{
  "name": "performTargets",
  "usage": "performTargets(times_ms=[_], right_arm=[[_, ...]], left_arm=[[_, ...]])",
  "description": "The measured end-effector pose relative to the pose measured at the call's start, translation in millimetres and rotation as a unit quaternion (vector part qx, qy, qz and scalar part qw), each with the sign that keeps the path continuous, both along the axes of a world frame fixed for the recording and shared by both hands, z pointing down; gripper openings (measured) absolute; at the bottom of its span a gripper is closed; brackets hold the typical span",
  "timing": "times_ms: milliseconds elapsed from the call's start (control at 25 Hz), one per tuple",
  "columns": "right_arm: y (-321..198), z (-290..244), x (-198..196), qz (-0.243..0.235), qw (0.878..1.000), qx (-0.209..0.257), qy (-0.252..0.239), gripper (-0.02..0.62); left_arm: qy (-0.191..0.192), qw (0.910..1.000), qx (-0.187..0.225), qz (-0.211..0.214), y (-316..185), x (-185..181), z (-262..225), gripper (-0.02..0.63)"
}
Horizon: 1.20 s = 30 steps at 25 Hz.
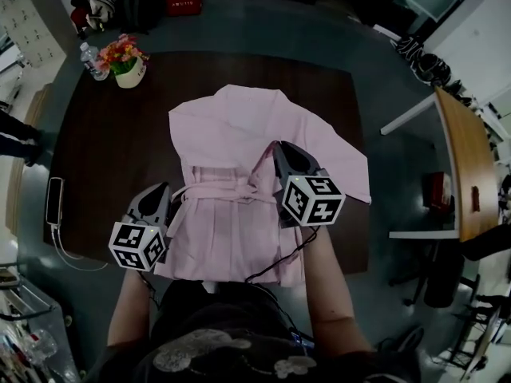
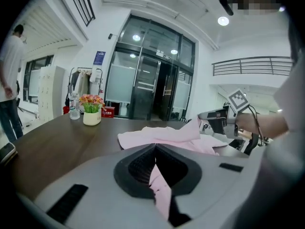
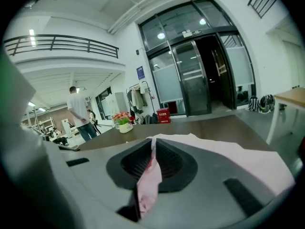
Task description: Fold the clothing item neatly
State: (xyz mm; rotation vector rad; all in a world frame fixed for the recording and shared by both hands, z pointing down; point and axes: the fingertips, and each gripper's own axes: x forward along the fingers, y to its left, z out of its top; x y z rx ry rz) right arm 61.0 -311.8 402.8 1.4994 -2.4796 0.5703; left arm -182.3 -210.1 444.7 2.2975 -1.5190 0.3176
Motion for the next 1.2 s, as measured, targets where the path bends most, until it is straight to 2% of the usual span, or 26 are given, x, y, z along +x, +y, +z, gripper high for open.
performTargets(times_ms=[280, 440, 560, 640, 720, 800, 880, 920, 1000, 1120, 1200], right_arm=[[-5.6, 55.3, 61.1, 0.083, 0.995, -0.052, -0.006, 0.02], [2.6, 88.3, 85.4, 0.137, 0.986, -0.069, 0.059, 0.021], [13.0, 84.9, 92.6, 0.149, 0.98, -0.045, 0.126, 0.026], [19.5, 82.5, 77.9, 0.113, 0.981, -0.039, 0.152, 0.028], [28.9, 89.4, 48.8, 0.04, 0.983, -0.05, 0.169, 0.028], [38.8, 105.1, 21.9, -0.032, 0.976, -0.066, 0.207, 0.028], [45.0, 124.9, 4.5, -0.078, 0.963, -0.083, 0.244, 0.028], [45.7, 134.6, -1.3, -0.091, 0.958, -0.093, 0.254, 0.028], [43.4, 151.8, -6.1, -0.104, 0.95, -0.111, 0.273, 0.08], [37.9, 167.6, -2.7, -0.112, 0.934, -0.123, 0.317, 0.081], [36.6, 169.4, 0.4, -0.111, 0.93, -0.125, 0.327, 0.065]], left_arm=[[0.008, 0.9993, -0.014, 0.033, -12.2, 17.9, 10.8, 0.011], [0.018, 0.9981, -0.019, 0.056, -20.4, 20.6, 17.9, 0.011], [0.013, 0.9969, -0.017, 0.076, -28.2, 22.3, 23.1, 0.011], [0.014, 0.9962, -0.015, 0.084, -35.0, 21.7, 25.6, 0.011], [0.021, 0.9956, -0.015, 0.09, -40.9, 21.8, 28.6, 0.011], [0.024, 0.995, -0.017, 0.095, -45.1, 24.7, 32.4, 0.011], [0.026, 0.9947, -0.02, 0.097, -47.1, 28.4, 35.5, 0.011], [0.027, 0.9947, -0.022, 0.096, -47.5, 29.9, 36.5, 0.011], [0.027, 0.995, -0.026, 0.092, -47.5, 32.7, 37.3, 0.011], [0.02, 0.9958, -0.028, 0.085, -46.9, 36.9, 37.1, 0.011], [0.012, 0.9966, -0.028, 0.076, -46.4, 40.1, 36.1, 0.011]])
